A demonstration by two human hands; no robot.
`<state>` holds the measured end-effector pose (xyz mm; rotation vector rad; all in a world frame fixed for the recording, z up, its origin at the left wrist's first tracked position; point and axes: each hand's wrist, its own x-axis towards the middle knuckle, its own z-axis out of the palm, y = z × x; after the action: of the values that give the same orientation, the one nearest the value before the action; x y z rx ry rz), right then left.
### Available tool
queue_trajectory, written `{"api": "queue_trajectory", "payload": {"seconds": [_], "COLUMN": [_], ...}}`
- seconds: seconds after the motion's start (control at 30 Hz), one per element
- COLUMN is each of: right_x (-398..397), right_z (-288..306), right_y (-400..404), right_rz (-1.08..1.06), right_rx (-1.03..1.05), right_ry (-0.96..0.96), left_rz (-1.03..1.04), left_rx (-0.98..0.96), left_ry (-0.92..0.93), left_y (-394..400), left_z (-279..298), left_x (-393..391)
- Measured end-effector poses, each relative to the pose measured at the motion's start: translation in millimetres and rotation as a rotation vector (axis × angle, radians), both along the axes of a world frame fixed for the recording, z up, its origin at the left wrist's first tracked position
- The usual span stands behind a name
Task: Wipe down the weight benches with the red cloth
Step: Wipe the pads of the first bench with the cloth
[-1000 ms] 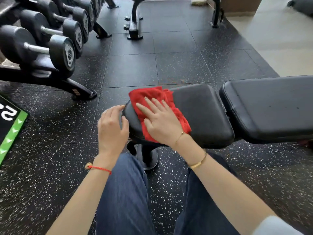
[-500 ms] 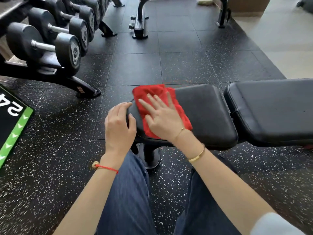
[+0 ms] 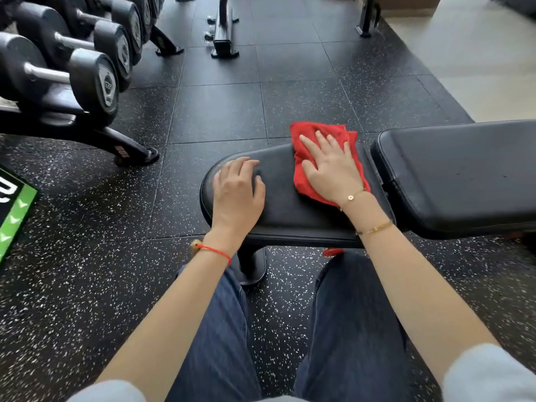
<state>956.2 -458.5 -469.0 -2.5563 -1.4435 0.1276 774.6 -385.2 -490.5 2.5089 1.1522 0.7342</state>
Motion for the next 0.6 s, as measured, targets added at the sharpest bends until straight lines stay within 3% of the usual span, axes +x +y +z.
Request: {"api": "queue_trajectory", "payload": {"seconds": [0.23,0.43,0.6], "right_x": [-20.8,30.7,-0.1], "right_z": [-9.5,2.2,-5.2], "right_y": [-76.0,-18.1,-39.6], "right_rz": [0.076,-0.083,-0.013], "right_rx": [0.108,-0.036,0.012], "right_ry": [0.042,0.042,-0.013], "left_rz": [0.016,0.025,0.033], "left_rx": [0.028,0.03,0.027], "left_ry": [0.004,0.007,-0.005], "left_y": [0.0,-2.8,-1.8], "left_z": [-8.7,-7.8,-7.7], "left_x": [0.2,0.1,-0.4]}}
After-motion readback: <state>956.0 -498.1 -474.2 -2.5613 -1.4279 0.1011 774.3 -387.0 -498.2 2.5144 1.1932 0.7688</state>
